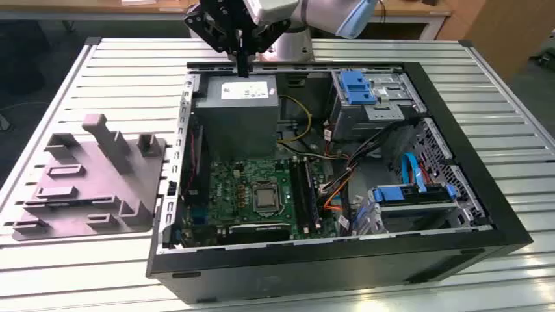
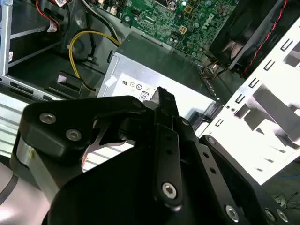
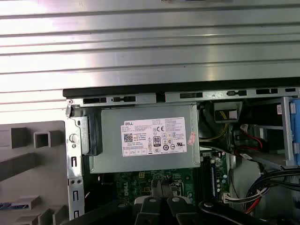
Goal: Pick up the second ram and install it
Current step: 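Reach for the second ram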
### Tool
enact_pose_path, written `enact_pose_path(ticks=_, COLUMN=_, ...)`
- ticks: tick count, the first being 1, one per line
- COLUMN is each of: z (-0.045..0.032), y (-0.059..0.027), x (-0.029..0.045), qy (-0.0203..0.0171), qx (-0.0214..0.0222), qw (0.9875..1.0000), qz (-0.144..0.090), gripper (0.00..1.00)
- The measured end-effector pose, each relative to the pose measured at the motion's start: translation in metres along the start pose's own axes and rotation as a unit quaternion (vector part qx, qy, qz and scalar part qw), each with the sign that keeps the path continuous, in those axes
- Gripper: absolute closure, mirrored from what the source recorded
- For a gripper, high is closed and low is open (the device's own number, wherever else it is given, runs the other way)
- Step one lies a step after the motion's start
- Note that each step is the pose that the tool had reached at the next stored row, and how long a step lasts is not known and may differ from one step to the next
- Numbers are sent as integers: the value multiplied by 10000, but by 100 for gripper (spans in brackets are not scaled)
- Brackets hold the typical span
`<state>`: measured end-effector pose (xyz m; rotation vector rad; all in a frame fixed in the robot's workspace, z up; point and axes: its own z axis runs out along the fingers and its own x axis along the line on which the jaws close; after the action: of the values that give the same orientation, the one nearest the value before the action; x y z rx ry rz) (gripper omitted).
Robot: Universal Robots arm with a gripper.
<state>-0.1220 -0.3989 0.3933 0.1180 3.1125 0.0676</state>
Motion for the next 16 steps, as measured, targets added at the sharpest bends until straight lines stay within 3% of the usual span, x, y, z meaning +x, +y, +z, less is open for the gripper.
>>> enact_pose_path(ticks=12, z=0, y=0, x=3, qy=0, qx=0, qw=10000, qz=0, gripper=90)
enact_pose_path(ticks=16, z=-1, y=-4, x=46, qy=0, qx=0, qw=10000, qz=0, gripper=90)
